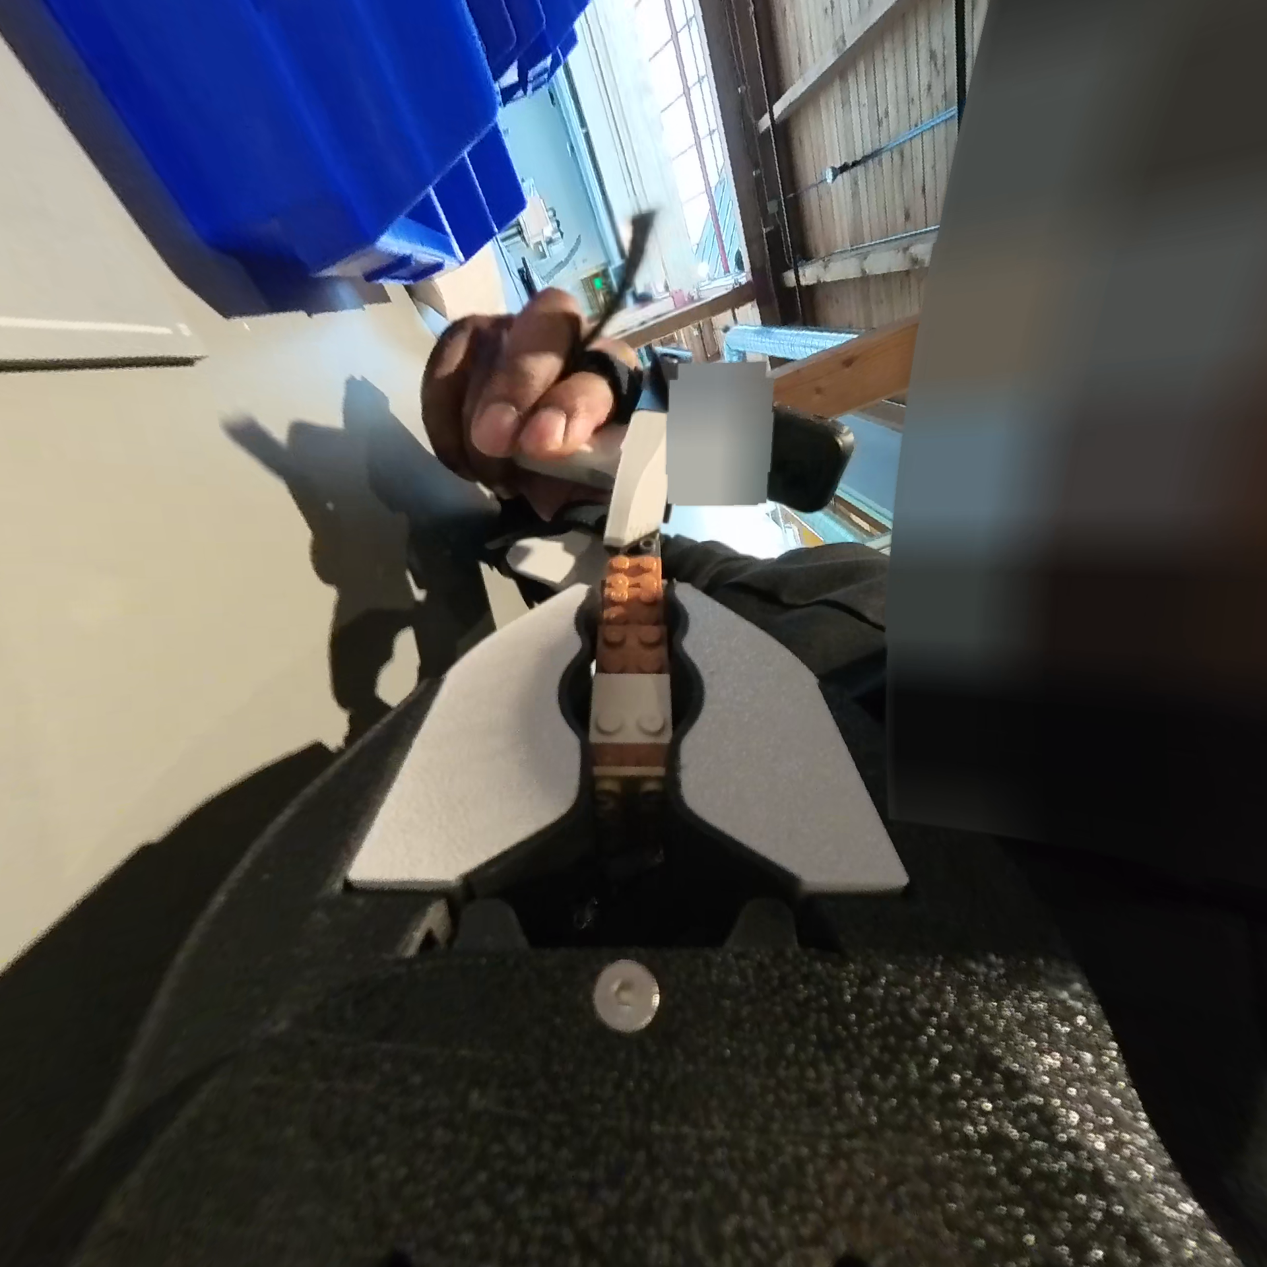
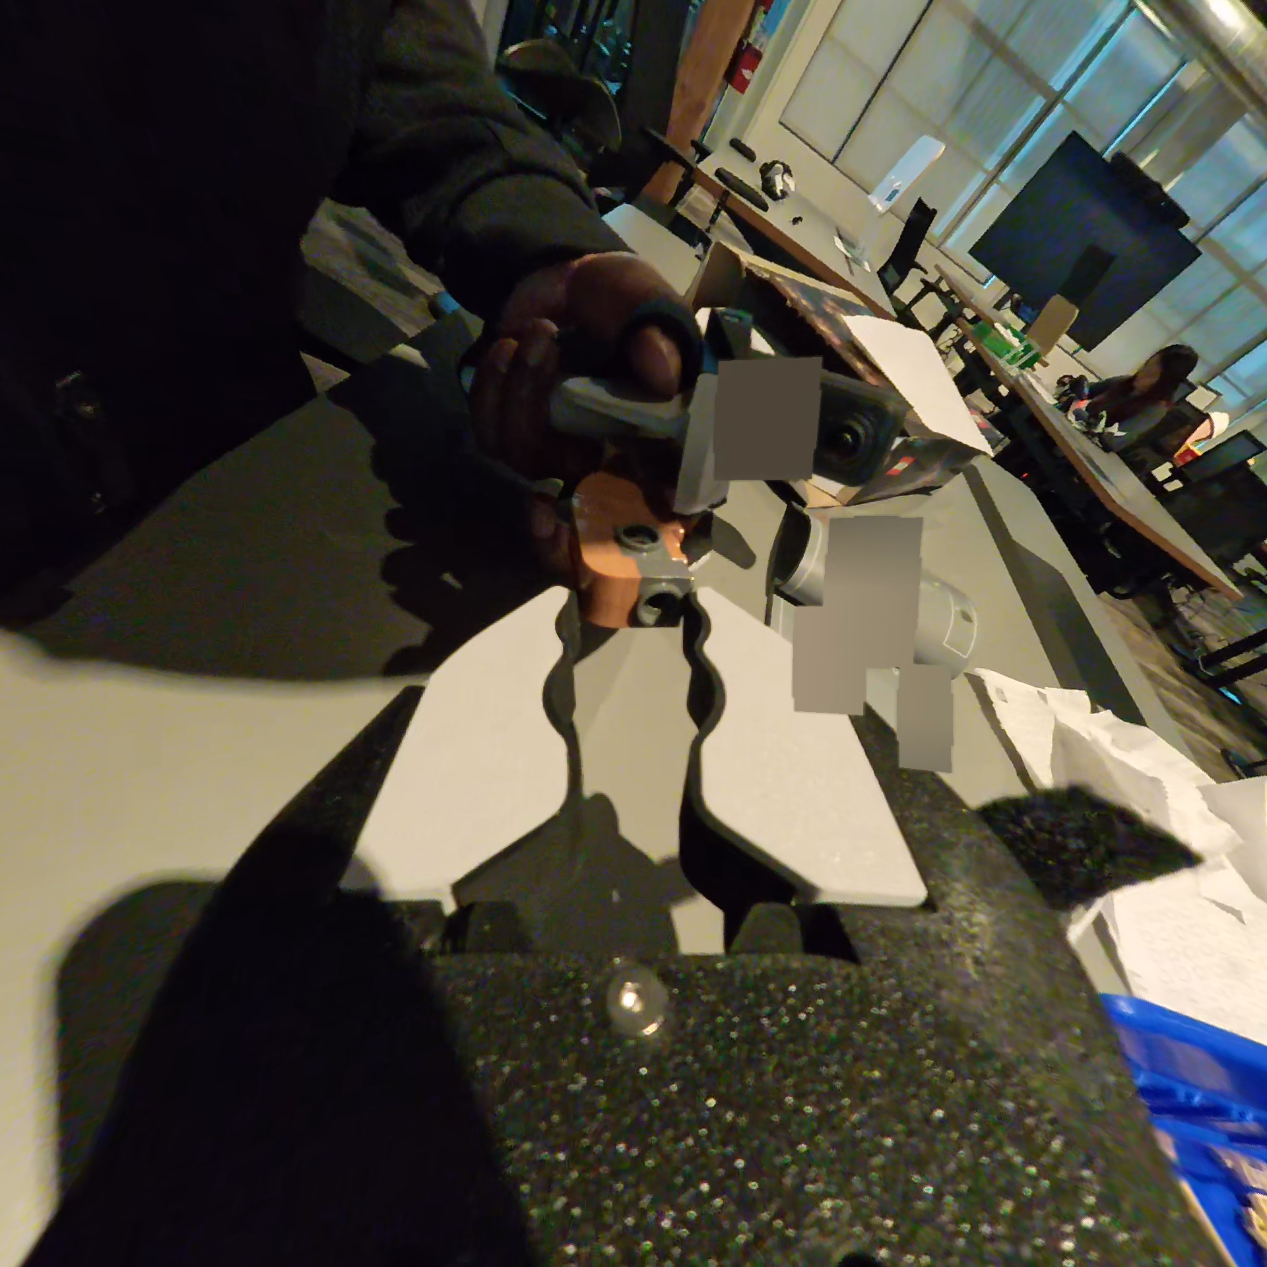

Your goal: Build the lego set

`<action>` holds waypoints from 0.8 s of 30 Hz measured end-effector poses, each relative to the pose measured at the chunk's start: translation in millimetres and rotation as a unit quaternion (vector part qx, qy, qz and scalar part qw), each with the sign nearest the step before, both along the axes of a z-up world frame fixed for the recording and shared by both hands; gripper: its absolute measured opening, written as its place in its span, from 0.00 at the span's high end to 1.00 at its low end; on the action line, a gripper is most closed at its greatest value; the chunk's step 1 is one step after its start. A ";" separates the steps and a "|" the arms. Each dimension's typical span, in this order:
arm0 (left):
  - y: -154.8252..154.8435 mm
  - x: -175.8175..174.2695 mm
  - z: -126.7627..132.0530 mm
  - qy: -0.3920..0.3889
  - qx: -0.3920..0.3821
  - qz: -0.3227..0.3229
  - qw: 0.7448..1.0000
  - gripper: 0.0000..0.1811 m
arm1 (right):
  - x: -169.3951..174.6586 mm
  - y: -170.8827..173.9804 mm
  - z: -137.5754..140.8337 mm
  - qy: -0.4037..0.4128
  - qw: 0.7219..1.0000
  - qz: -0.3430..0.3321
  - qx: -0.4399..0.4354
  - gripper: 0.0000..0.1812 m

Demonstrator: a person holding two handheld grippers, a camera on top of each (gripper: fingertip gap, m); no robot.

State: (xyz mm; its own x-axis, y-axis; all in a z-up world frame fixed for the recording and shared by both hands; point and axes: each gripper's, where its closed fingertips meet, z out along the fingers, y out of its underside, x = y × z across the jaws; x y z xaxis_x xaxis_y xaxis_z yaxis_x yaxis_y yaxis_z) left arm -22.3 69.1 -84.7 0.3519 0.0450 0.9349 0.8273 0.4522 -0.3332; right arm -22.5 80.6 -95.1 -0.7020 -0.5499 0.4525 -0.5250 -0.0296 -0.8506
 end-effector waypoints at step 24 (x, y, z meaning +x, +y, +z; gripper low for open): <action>-0.9 -3.1 11.7 0.565 -0.579 0.154 0.568 0.91 | -21.9 -7.4 11.0 -0.470 0.850 -0.075 0.226 0.76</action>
